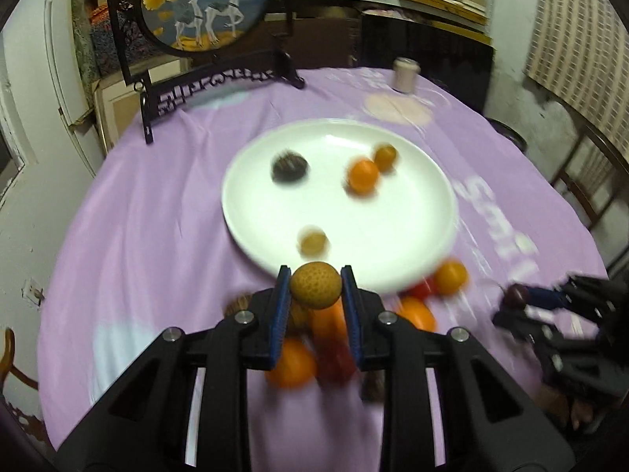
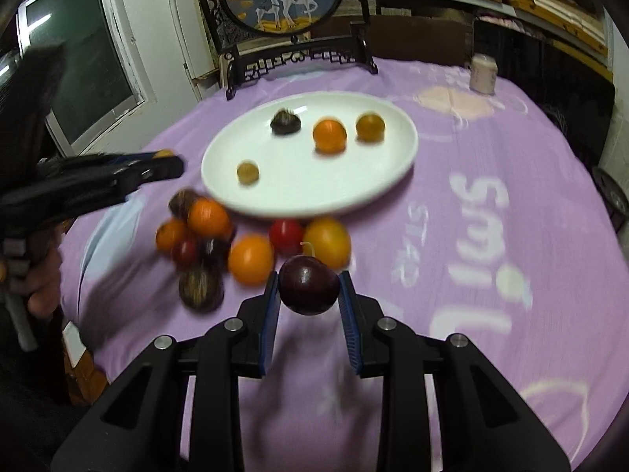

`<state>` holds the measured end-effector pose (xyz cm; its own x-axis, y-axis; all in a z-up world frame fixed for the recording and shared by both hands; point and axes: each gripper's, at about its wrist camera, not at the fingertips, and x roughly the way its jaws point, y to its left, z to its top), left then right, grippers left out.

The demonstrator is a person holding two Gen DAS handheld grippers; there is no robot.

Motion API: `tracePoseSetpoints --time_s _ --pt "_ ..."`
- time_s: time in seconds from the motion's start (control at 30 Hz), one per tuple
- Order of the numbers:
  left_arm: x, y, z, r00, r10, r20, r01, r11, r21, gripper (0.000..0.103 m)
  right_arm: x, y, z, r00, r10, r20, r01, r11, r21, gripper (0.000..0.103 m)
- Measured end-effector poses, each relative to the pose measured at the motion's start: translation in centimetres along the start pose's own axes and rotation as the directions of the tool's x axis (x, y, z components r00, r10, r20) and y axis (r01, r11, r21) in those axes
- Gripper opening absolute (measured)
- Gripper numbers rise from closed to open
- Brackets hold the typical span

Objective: Organize fruits
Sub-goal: 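Carry both fruits onto the white plate and open both tools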

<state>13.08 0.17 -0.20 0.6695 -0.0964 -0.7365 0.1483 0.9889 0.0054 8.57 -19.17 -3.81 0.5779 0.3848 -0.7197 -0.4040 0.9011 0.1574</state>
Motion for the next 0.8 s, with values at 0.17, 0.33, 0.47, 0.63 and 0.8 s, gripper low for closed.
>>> tracePoseSetpoints --time_s 0.17,0.33,0.47,0.63,0.8 --pt "4.1 1.6 5.7 1.0 0.022 -0.014 -0.023 0.999 -0.044 0.026 2.4 1.1 5.7 1.0 -0.003 0.005 0.003 1.0 -0.028 0.03" --pt "6.5 3.7 9.2 0.999 0.035 0.003 -0.034 0.988 -0.15 0.026 5.8 1.4 11.3 0.998 -0.058 0.002 0.058 0.998 -0.013 0.03" --pt "7.1 4.3 9.3 1.0 0.023 0.011 -0.02 0.985 -0.172 0.026 8.4 1.1 13.8 0.994 -0.109 -0.01 0.109 0.994 0.003 0.03" --pt "8.3 4.5 9.0 1.0 0.009 -0.009 -0.011 0.985 -0.17 0.026 11.5 0.5 15.3 0.99 -0.131 -0.051 0.132 0.991 0.016 0.03" --pt "9.0 4.3 8.8 1.0 0.001 -0.026 -0.006 0.986 -0.165 0.026 13.3 -0.1 15.5 0.987 -0.145 -0.071 0.147 0.989 0.024 0.03"
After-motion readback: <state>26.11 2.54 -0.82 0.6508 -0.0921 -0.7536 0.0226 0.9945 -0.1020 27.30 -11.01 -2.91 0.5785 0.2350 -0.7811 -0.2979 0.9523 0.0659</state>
